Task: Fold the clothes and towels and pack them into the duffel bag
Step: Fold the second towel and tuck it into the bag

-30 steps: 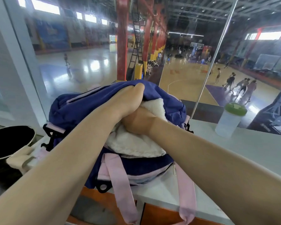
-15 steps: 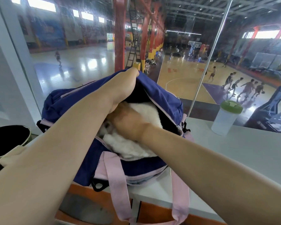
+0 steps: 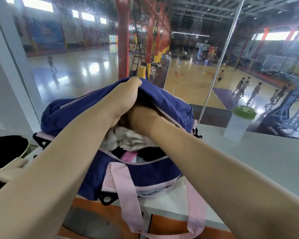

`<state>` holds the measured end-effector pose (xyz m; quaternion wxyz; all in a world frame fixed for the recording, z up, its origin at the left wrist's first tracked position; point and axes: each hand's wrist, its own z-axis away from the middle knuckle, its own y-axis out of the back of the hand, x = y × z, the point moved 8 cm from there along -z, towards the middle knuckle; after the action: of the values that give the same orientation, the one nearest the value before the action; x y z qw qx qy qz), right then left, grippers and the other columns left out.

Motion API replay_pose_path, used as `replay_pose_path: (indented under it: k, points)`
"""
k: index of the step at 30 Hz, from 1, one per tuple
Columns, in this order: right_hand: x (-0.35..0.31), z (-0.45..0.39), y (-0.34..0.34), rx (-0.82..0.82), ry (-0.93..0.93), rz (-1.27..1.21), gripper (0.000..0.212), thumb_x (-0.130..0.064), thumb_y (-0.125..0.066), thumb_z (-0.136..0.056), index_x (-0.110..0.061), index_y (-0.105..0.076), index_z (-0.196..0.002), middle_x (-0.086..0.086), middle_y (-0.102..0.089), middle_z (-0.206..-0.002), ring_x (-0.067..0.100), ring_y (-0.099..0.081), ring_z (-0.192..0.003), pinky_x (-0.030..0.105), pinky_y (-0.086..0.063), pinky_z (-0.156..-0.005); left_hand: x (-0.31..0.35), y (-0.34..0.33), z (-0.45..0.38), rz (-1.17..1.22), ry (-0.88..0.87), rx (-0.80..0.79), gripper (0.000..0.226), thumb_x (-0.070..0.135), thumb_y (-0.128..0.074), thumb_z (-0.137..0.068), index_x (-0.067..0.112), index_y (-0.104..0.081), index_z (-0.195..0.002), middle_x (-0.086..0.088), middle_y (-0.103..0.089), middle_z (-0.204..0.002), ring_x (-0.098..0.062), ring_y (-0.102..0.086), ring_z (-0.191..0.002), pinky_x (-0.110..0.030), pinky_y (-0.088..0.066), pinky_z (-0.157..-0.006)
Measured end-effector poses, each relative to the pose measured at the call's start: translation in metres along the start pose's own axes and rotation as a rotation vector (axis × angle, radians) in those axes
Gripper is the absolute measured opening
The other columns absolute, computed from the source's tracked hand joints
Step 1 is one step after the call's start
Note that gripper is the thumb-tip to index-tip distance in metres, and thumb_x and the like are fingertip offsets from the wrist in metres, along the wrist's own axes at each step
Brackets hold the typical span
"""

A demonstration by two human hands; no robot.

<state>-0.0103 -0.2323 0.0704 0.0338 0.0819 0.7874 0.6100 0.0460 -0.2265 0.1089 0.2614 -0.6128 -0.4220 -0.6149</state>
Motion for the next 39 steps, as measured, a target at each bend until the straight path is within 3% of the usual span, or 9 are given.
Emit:
replay_pose_path:
  k: [6, 9, 14, 21, 26, 29, 32, 36, 39]
  points:
    - [0.014, 0.028, -0.038, -0.254, -0.073, -0.092, 0.058, -0.054, -0.029, -0.099, -0.021, -0.037, -0.145, 0.01, -0.048, -0.141, 0.031, -0.045, -0.128, 0.042, -0.033, -0.103, -0.001, -0.004, -0.008, -0.005, -0.023, 0.019, 0.035, 0.027, -0.038, -0.1, 0.012, -0.064, -0.118, -0.009, -0.066, -0.113, -0.021, -0.061, -0.106, -0.028, -0.043, -0.087]
    - [0.031, 0.021, -0.041, -0.33, -0.146, -0.19, 0.059, -0.053, -0.024, -0.101, -0.015, -0.05, -0.137, 0.01, -0.054, -0.137, 0.026, -0.049, -0.123, 0.033, -0.033, -0.099, -0.004, -0.001, -0.007, -0.017, -0.028, 0.021, 0.033, 0.027, -0.038, -0.099, 0.014, -0.067, -0.107, -0.003, -0.068, -0.103, -0.015, -0.061, -0.097, -0.025, -0.043, -0.079]
    - [0.04, 0.015, -0.056, -0.454, -0.206, -0.155, 0.063, -0.05, -0.021, -0.102, -0.007, -0.045, -0.141, 0.015, -0.043, -0.147, 0.03, -0.04, -0.134, 0.037, -0.027, -0.109, -0.007, -0.002, -0.012, 0.003, -0.047, 0.017, 0.031, 0.028, -0.038, -0.098, 0.021, -0.067, -0.093, 0.0, -0.069, -0.098, -0.007, -0.061, -0.087, -0.02, -0.041, -0.069]
    - [0.052, 0.018, -0.067, -0.361, -0.254, -0.288, 0.067, -0.059, -0.025, -0.097, -0.014, -0.043, -0.143, 0.011, -0.04, -0.15, 0.028, -0.038, -0.136, 0.036, -0.025, -0.112, -0.012, -0.004, -0.01, 0.044, -0.017, -0.043, 0.034, 0.032, -0.038, -0.099, 0.018, -0.067, -0.11, -0.003, -0.07, -0.108, -0.013, -0.062, -0.102, -0.027, -0.041, -0.086]
    - [0.044, 0.034, -0.056, -0.231, -0.215, -0.175, 0.063, -0.058, -0.023, -0.097, -0.015, -0.064, -0.118, 0.01, -0.064, -0.121, 0.027, -0.057, -0.108, 0.037, -0.039, -0.096, -0.016, -0.008, 0.003, 0.056, 0.034, -0.09, 0.04, 0.041, -0.041, -0.096, 0.016, -0.067, -0.114, -0.005, -0.069, -0.111, -0.016, -0.063, -0.105, -0.03, -0.044, -0.094]
    - [0.038, 0.053, -0.052, -0.237, -0.195, -0.108, 0.06, -0.057, -0.022, -0.098, -0.018, -0.047, -0.136, 0.012, -0.056, -0.131, 0.031, -0.052, -0.117, 0.041, -0.038, -0.096, -0.022, -0.006, 0.012, 0.088, 0.08, -0.048, 0.031, 0.037, -0.041, -0.1, 0.021, -0.068, -0.1, -0.002, -0.069, -0.102, -0.014, -0.063, -0.095, -0.026, -0.046, -0.083]
    - [0.032, 0.08, -0.045, -0.21, -0.15, -0.019, 0.06, -0.055, -0.023, -0.098, -0.022, -0.03, -0.147, 0.014, -0.044, -0.143, 0.034, -0.042, -0.127, 0.045, -0.03, -0.105, -0.036, -0.005, 0.025, 0.088, 0.156, -0.014, 0.046, 0.054, -0.048, -0.088, 0.022, -0.065, -0.116, -0.004, -0.07, -0.108, -0.023, -0.064, -0.102, -0.04, -0.049, -0.097]
    - [0.029, 0.113, -0.03, -0.069, -0.053, -0.049, 0.052, -0.049, -0.034, -0.097, -0.018, -0.046, -0.137, 0.012, -0.048, -0.14, 0.033, -0.043, -0.126, 0.042, -0.026, -0.108, -0.052, 0.0, 0.046, -0.038, 0.181, -0.042, 0.06, 0.068, -0.051, -0.07, 0.033, -0.064, -0.117, 0.003, -0.069, -0.113, -0.021, -0.062, -0.107, -0.046, -0.045, -0.101]
    - [0.034, 0.132, -0.014, 0.032, -0.005, -0.06, 0.034, -0.034, -0.041, -0.093, -0.017, -0.061, -0.113, 0.007, -0.062, -0.12, 0.03, -0.054, -0.112, 0.038, -0.033, -0.098, -0.039, 0.004, 0.069, -0.281, 0.041, -0.086, 0.037, 0.049, -0.051, -0.086, 0.033, -0.066, -0.115, 0.01, -0.066, -0.114, -0.013, -0.059, -0.108, -0.037, -0.043, -0.099]
